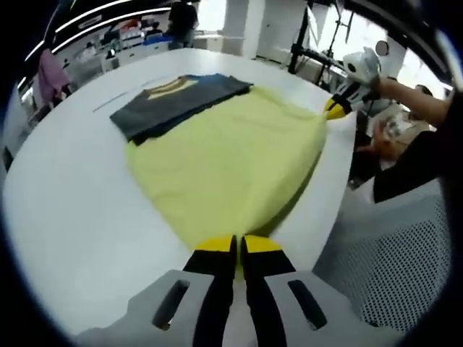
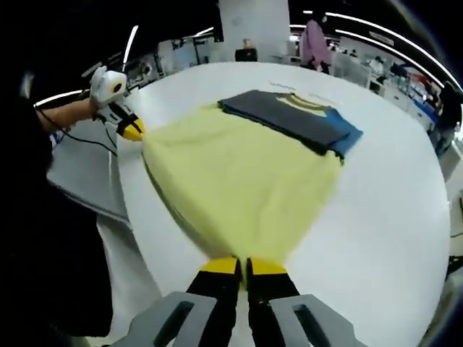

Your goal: Fold the garment on the visible template until the final outline fits inside the template.

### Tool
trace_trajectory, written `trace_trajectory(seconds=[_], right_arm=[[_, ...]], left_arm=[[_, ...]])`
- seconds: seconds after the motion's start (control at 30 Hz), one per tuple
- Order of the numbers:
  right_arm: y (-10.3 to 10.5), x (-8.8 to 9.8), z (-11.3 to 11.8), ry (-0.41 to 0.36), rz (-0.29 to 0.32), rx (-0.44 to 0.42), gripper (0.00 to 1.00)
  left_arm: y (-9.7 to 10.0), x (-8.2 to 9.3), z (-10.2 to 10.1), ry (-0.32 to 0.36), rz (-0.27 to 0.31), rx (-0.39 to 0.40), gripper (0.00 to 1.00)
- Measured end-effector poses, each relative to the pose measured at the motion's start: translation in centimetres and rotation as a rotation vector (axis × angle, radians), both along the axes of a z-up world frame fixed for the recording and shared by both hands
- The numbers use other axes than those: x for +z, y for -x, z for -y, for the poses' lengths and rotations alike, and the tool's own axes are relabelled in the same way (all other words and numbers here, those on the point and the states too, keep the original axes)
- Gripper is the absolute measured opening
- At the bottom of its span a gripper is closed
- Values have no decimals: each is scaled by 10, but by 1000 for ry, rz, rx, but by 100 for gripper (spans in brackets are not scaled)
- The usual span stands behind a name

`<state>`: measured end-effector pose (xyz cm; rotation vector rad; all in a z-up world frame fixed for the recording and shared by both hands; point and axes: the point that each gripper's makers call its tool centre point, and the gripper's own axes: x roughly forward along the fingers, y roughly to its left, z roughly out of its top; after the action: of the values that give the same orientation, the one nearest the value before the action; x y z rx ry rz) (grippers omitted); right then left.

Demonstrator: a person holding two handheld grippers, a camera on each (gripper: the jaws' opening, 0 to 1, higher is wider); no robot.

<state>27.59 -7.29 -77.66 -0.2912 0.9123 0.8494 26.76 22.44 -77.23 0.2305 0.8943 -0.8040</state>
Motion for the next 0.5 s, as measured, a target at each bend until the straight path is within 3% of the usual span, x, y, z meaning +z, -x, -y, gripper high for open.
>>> trace_trajectory(seconds=[0.3, 0.5], right_arm=[[-1, 23, -2, -36, -75, -93, 0], [-1, 37, -5, -64, -101, -126, 0]], left_arm=[[0, 19, -3, 7, -49, 41, 1], [1, 32, -6, -29, -51, 31, 1]])
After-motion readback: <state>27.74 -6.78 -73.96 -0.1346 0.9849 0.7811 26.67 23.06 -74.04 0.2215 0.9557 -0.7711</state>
